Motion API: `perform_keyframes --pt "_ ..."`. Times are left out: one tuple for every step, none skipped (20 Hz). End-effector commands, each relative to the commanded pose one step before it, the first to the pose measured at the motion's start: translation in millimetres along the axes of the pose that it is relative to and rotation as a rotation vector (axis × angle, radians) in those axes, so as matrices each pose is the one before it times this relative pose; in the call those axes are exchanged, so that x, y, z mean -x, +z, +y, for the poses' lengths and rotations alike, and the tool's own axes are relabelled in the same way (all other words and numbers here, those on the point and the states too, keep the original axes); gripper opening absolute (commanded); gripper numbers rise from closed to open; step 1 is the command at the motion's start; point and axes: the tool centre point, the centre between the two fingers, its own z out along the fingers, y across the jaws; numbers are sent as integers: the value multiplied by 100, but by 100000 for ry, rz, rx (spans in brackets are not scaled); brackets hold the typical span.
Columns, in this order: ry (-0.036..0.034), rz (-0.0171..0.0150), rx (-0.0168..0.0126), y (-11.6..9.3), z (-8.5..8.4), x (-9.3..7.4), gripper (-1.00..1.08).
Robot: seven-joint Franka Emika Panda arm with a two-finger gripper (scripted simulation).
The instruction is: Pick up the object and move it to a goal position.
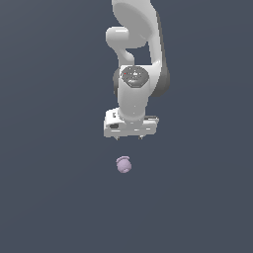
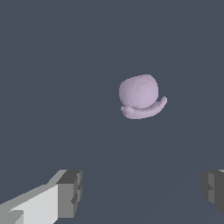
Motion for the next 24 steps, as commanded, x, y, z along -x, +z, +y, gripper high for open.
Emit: perform_keyframes --pt "-2111 183 -172 494 145 -664 100" --pt "-1090 122 -95 246 76 -340 100" --pt "-1191 136 -111 276 89 -369 100" --pt "-1293 151 -127 306 104 -395 100" --pt "-1398 168 -143 338 119 -421 100" --pt "-1501 186 -162 371 136 -444 100" --pt "-1600 205 -182 406 155 -465 100" --pt "-1659 221 -198 432 171 -472 100" --pt "-1558 216 -195 417 172 -434 100" --pt "-1444 208 -188 394 167 -393 100" --pt "-1328 198 -179 371 162 -353 100" --pt "-1215 187 -168 346 155 -316 100" --pt "-1106 175 -157 319 145 -282 100" --pt "-996 163 -144 292 135 -249 100" --pt "-884 148 -130 264 126 -217 100" --pt "-779 133 -117 234 111 -188 100" --pt "-676 118 -103 204 96 -160 100" --pt "-563 100 -86 174 88 -132 100" --pt "-466 84 -72 143 69 -107 100" --pt "-362 66 -56 111 54 -83 100" --pt "-251 46 -39 80 43 -57 100" --pt "-150 28 -24 48 26 -34 100" --pt "-67 12 -11 15 -2 -15 100" --pt "375 -143 31 -50 -27 107 100"
